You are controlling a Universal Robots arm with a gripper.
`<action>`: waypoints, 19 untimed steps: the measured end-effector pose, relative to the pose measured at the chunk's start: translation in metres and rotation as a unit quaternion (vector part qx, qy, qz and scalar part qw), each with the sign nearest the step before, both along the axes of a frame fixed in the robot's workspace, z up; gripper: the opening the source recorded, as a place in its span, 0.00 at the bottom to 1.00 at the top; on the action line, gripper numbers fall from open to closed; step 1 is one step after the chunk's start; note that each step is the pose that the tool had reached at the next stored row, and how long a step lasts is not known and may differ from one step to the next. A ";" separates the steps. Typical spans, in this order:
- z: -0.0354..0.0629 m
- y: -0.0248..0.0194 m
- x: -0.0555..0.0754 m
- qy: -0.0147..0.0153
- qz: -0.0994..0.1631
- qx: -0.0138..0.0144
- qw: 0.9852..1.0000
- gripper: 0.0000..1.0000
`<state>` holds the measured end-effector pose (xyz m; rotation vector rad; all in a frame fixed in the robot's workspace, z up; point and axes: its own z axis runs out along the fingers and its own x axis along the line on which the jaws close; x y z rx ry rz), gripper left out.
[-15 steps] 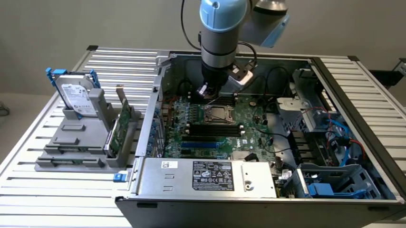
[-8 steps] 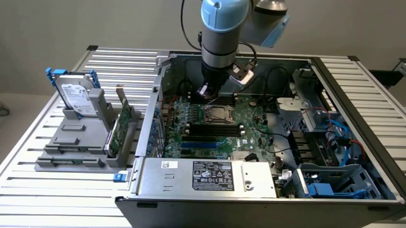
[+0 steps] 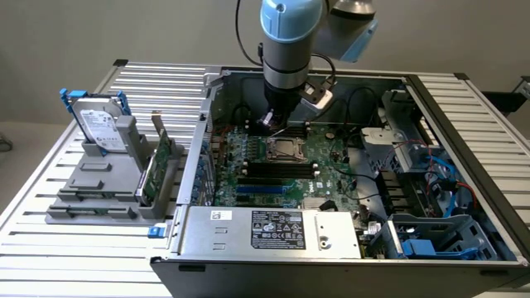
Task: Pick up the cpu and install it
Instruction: 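Install the first cpu locking lever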
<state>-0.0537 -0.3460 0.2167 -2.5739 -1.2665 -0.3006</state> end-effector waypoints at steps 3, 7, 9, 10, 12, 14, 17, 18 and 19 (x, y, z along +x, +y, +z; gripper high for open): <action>-0.0010 0.0001 0.000 -0.012 0.000 0.000 1.000 0.11; -0.0020 0.0000 -0.001 -0.017 0.000 0.000 1.000 0.11; -0.0027 0.0000 -0.001 -0.017 0.000 0.000 1.000 0.11; -0.0030 0.0000 -0.001 -0.017 0.000 0.000 1.000 0.11; -0.0039 0.0000 -0.001 -0.017 0.000 0.000 1.000 0.11; -0.0048 0.0000 -0.001 -0.017 0.000 0.000 1.000 0.11; -0.0057 0.0000 -0.001 -0.017 0.000 0.000 1.000 0.11; -0.0060 0.0000 -0.001 -0.017 0.000 0.000 1.000 0.11; -0.0063 0.0000 -0.001 -0.017 0.000 0.000 1.000 0.11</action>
